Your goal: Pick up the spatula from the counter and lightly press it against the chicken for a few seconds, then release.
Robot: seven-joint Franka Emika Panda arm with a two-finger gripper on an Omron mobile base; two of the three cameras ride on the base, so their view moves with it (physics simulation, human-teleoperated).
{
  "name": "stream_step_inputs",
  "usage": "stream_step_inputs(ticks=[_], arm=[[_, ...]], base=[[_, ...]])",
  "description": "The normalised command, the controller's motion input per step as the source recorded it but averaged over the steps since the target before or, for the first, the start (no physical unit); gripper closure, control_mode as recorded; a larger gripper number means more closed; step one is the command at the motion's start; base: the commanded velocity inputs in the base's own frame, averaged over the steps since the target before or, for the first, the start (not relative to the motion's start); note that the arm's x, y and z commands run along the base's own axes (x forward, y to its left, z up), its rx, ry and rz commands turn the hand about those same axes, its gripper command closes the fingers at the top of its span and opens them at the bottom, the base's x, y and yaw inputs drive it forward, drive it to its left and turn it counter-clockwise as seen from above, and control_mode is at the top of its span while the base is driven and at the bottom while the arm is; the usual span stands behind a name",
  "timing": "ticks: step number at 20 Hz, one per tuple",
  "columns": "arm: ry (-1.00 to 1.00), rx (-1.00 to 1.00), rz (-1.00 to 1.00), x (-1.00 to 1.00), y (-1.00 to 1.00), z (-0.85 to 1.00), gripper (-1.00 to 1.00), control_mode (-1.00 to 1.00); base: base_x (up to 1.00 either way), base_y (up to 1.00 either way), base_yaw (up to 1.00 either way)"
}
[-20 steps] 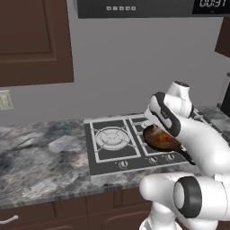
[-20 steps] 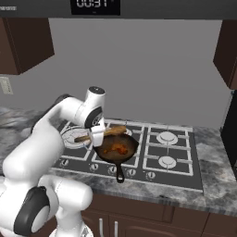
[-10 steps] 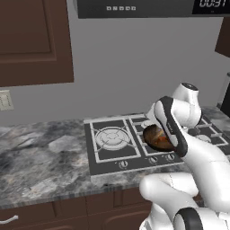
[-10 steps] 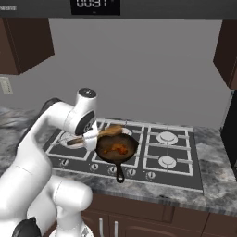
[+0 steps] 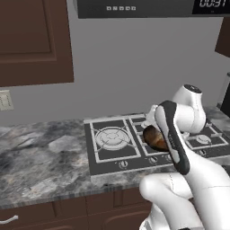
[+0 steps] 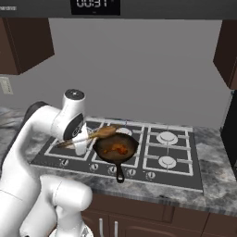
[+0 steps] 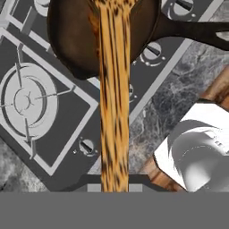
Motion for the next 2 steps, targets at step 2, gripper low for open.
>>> stream_step_inputs(ticks=[2], arm=[[-0.02, 0.0, 0.0, -0.36, 0.31, 0.12, 1.0, -1.0]], base=[[0.0, 0.0, 0.0]])
